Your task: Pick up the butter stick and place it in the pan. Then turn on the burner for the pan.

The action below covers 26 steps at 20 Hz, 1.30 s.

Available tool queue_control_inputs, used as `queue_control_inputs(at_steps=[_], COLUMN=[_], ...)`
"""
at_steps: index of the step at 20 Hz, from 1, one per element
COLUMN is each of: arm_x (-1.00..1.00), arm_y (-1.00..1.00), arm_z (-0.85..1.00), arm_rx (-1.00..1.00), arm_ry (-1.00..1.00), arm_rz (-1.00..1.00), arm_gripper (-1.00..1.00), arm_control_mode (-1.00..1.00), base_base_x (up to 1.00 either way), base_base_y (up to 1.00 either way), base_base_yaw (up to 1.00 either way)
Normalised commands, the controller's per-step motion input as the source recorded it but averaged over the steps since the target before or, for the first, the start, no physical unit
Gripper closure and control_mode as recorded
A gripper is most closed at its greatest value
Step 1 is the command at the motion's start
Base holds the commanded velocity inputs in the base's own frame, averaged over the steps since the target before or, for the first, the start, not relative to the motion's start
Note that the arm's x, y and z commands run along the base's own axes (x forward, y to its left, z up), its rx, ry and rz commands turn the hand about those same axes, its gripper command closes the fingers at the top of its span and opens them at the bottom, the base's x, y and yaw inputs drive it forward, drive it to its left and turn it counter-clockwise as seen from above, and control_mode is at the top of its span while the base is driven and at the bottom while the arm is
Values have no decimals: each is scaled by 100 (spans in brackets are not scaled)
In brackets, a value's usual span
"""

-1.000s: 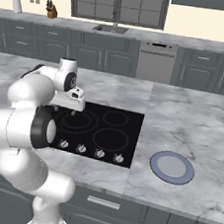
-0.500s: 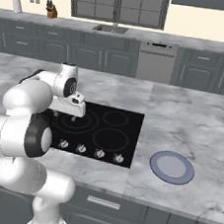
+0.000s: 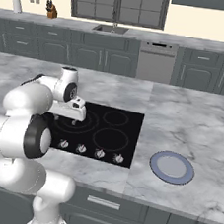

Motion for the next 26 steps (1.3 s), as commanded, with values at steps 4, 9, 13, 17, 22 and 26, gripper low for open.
queue_control_inputs(at_steps=[4, 9, 13, 17, 22, 26], arm_x=[0, 0, 0, -2, -2, -7], arm_y=[-1, -1, -1, 0, 0, 0], arm_z=[-22, -24, -29, -33, -29, -26], arm_rx=[0, 0, 0, 0, 0, 0], arm_ry=[0, 0, 0, 0, 0, 0], arm_rz=[0, 0, 0, 0, 0, 0], arm_gripper=[-100, -100, -100, -100, -100, -100], arm_control_mode=[-100, -100, -100, -100, -100, -100], base_base_x=[0, 0, 0, 0, 0, 0], base_base_y=[0, 0, 0, 0, 0, 0], base_base_yaw=[0, 0, 0, 0, 0, 0])
